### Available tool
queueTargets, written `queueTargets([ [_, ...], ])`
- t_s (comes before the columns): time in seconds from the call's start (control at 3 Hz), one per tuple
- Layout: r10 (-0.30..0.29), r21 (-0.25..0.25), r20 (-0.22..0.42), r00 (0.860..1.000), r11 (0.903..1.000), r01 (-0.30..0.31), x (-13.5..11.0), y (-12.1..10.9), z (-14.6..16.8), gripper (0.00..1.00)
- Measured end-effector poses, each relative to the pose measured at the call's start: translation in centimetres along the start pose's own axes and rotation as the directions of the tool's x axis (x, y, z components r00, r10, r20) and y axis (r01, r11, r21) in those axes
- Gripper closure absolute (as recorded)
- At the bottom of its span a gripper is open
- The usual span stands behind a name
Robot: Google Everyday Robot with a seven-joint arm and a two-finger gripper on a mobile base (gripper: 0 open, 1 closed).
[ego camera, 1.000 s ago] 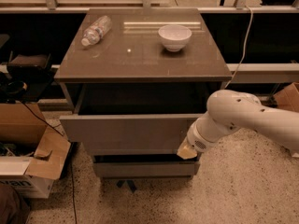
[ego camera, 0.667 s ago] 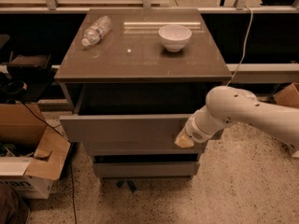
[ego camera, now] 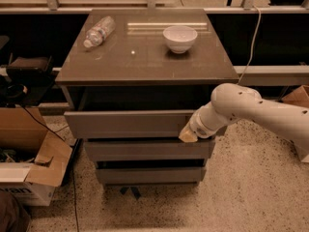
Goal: Close top drawer
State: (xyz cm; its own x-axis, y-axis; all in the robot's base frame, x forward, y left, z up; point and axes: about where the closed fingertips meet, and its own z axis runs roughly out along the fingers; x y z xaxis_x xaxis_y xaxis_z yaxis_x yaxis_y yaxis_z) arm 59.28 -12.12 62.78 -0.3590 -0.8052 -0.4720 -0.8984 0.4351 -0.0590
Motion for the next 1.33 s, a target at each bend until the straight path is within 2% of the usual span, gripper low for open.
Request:
queueTargets([
  [0.33,-0.001,-0.003,-0.001,1.0,1.0,0.001,-0.02,0.1,0.16,0.84],
  [1.33,-0.004,-0.014,-0.004,1.0,0.9999,0.004,-0.04,0.45,0.68,0.05],
])
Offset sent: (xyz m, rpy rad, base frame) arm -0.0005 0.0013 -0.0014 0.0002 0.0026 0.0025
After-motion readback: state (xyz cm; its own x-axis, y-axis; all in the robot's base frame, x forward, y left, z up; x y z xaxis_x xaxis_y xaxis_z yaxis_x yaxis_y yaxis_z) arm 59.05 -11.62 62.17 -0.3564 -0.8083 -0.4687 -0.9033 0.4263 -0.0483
